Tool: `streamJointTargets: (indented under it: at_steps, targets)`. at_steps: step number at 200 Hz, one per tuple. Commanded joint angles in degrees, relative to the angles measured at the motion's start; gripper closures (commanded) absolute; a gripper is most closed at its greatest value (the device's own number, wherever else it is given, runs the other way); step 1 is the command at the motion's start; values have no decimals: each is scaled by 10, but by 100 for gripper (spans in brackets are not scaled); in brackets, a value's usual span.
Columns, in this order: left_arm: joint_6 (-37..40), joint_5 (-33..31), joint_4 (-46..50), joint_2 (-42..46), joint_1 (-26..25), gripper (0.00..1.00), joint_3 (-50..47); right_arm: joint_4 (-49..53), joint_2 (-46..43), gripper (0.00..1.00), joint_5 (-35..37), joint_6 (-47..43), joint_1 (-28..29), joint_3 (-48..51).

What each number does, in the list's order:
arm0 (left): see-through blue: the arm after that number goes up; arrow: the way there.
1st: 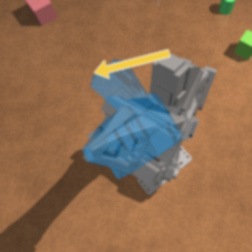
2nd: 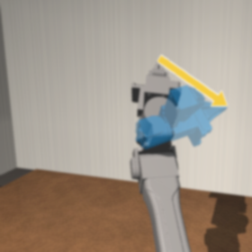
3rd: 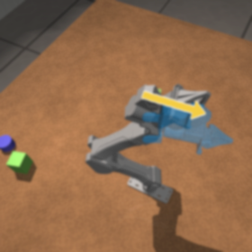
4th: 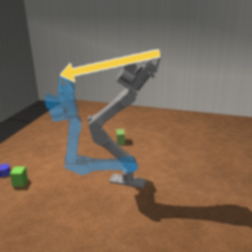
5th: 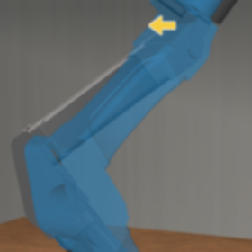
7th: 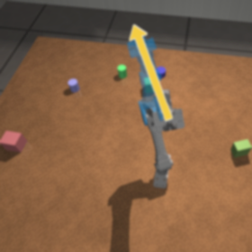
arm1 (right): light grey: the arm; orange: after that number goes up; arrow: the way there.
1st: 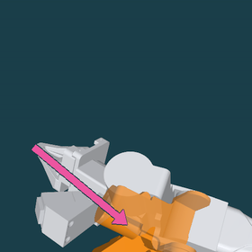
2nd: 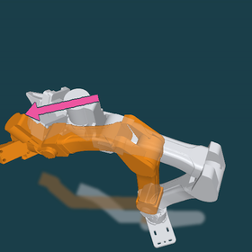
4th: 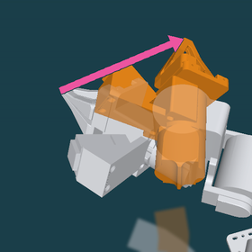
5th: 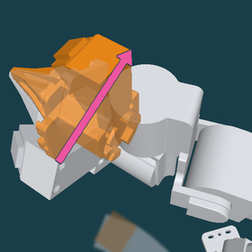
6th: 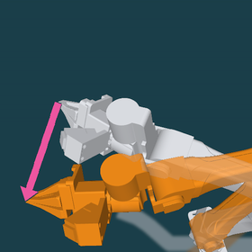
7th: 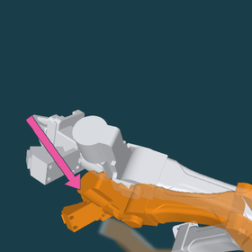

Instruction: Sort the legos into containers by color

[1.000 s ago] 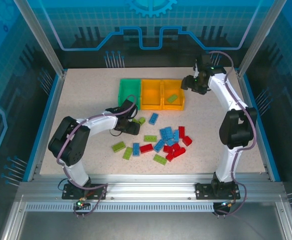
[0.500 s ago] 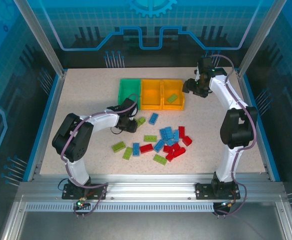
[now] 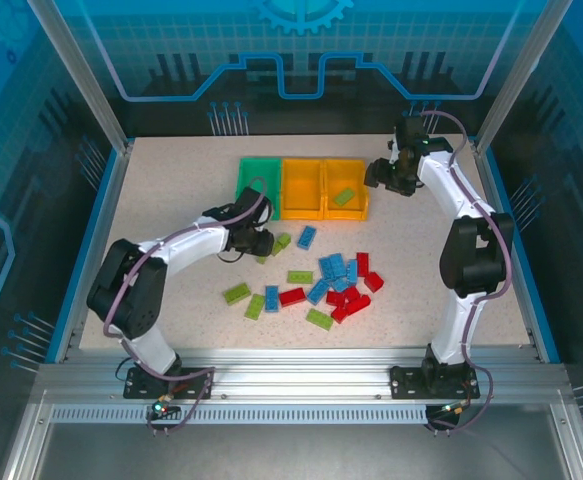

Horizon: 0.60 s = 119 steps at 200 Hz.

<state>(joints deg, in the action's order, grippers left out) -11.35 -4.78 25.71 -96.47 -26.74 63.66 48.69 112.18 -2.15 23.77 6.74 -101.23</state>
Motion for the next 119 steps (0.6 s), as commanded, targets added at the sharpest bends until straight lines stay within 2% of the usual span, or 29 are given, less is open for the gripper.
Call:
streamJointTargets:
  at_steps: [1,22,47,84,119]
  targets:
    - [-40,28,20,40,1,65,24,-12,14,34,-10,-16,-6,5]
    - [-57,49,7,47,-5,66,42,-19,31,39,-18,-22,-2,0]
    - [-69,76,1,22,-19,66,110,-16,51,44,-9,-25,4,-11]
    - [-80,132,7,-88,-35,67,276,-56,21,46,-10,-11,10,43]
    - [-88,147,43,-207,-41,67,430,-84,-25,46,-9,-2,7,113]
